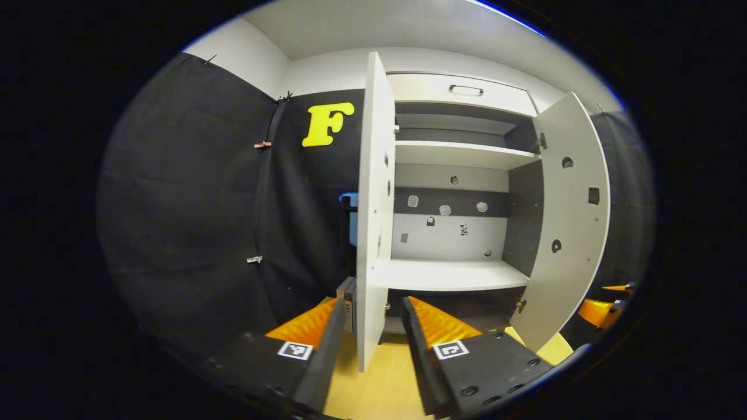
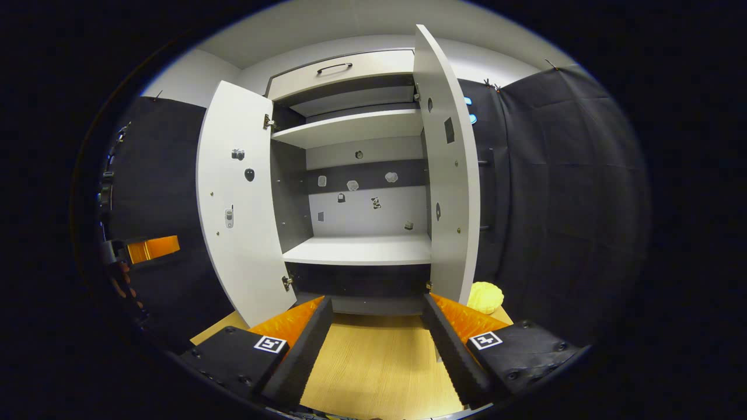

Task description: Open the right door of the double-door shoe cabinet with the right hand, and open the left door with the left hand.

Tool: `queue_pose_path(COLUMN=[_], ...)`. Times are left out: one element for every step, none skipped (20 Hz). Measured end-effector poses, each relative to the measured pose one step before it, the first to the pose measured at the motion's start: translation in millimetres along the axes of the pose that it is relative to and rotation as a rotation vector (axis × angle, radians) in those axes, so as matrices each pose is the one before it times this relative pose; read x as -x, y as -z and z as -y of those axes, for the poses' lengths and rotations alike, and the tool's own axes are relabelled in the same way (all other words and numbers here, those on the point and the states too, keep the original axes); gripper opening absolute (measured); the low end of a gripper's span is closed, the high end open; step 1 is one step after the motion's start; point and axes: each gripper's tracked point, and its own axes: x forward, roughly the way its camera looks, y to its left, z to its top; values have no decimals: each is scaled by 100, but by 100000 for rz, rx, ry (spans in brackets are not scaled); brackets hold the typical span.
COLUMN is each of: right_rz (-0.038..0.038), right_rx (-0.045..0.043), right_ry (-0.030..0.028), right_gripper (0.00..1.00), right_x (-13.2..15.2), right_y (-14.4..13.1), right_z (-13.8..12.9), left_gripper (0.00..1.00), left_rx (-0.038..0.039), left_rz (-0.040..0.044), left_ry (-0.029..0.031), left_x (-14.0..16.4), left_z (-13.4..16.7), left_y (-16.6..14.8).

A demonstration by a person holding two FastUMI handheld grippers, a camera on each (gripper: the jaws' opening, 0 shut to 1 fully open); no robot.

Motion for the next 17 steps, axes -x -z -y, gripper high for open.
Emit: queue_pose_path(right_rz=[876,665,287,388,409,503,641,430,103,368,756,667,328,317,205,31,-112], right_rx=[-565,-444,-88,-64,-306,-374,-64,82,-78,-363,-431,-339,-147,127,268,130,-76], right_ry=[-797,0,392,719,572,575,1151,1563,1535,1350,1427,1643,1652,1549,1836,1580,980], right_gripper=[98,98,98,98,98,98,98,98,98,98,98,98,98,98,98,98,98], right_x=[336,251,136,161,66,167,-71,-84,-61,13,-61,-23,-120,55,36,2,-91], right_y=[-238,-190,-52,-128,-189,-176,-214,-155,-96,-142,-181,-59,154,256,287,332,391], right_z=[210,276,265,334,163,151,237,212,217,79,57,50,-11,-20,39,-43,-172], left_gripper=[67,79,84,89,94,99,99,98,98,98,98,98,98,98,98,98,98], left_rx=[-815,-571,-374,-712,-947,-647,21,506,710,391,-151,-822,-1524,-2023,-1821,-1451,-912], left_rz=[-448,-1157,-904,-112,619,1012,1275,1038,680,1025,1138,1024,504,-359,-631,-654,-601], left_ry=[-299,384,1468,1274,815,786,1450,1798,1606,839,-131,-342,-249,384,203,781,1160], left_x=[839,513,279,142,-54,-298,-123,-210,-184,-15,-42,-42,74,44,115,24,-101], left_z=[809,738,919,904,634,522,573,653,543,287,-37,-253,-86,-220,-294,-222,-102], left_y=[312,561,380,-89,-275,-447,-276,-197,-110,-123,-142,26,155,374,435,377,432])
